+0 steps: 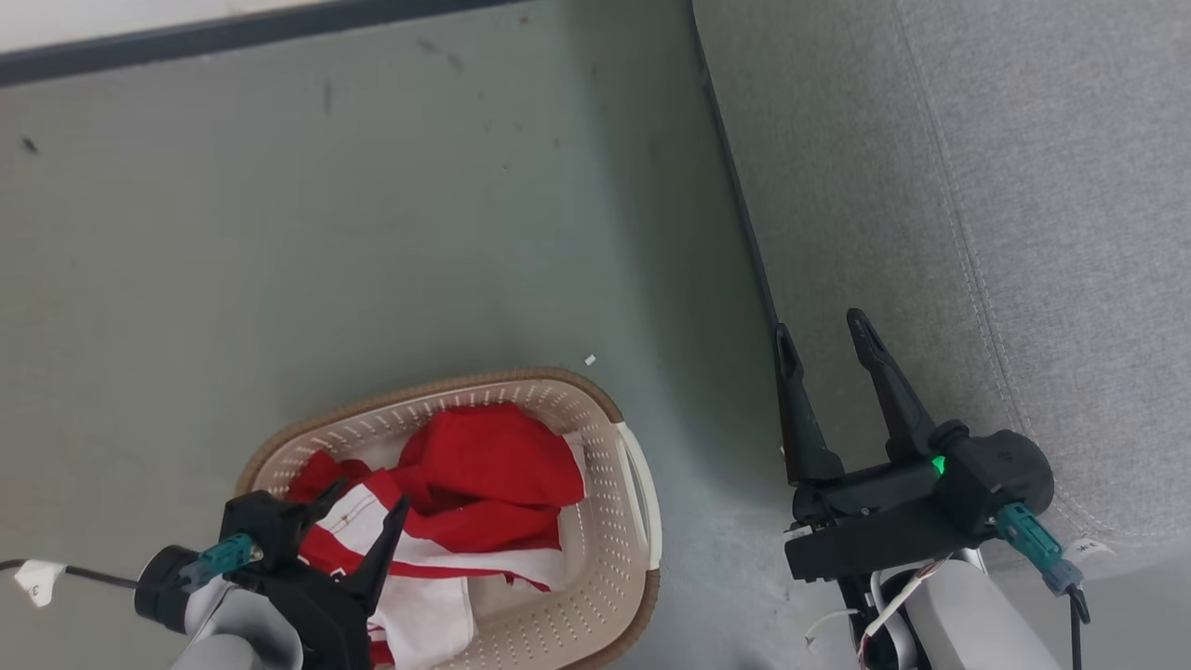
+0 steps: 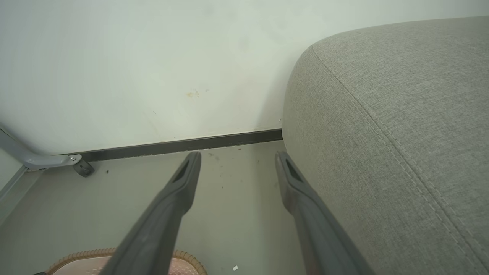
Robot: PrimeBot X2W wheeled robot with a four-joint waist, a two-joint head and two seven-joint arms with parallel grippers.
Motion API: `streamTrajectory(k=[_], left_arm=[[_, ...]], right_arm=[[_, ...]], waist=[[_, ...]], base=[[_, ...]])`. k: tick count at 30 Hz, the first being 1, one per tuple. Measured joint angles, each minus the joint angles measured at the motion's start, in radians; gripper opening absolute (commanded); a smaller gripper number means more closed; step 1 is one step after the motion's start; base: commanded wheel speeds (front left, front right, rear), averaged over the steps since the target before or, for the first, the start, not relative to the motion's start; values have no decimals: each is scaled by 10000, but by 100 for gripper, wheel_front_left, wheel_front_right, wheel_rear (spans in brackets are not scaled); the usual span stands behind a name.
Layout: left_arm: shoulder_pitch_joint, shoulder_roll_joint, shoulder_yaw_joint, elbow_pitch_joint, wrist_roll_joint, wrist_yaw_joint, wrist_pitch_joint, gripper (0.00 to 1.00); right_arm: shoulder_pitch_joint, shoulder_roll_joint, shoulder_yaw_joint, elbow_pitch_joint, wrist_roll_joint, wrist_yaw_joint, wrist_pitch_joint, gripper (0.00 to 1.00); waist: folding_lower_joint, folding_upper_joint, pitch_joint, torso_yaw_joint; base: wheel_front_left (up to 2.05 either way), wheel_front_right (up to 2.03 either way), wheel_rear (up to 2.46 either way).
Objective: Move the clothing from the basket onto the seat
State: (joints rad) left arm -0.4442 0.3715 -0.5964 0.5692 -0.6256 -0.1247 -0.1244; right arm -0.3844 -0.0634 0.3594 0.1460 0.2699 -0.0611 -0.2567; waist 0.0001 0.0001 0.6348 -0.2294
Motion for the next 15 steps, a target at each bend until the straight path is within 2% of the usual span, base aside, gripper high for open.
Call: streamTrajectory(k=[15], left_arm=[[-1093, 113, -1097, 1177, 435, 0, 360, 100]], right_arm=[[-471, 69, 516, -144, -77, -196, 0, 100]], waist=[[0, 0, 1327, -315]], base=[[0, 0, 0]])
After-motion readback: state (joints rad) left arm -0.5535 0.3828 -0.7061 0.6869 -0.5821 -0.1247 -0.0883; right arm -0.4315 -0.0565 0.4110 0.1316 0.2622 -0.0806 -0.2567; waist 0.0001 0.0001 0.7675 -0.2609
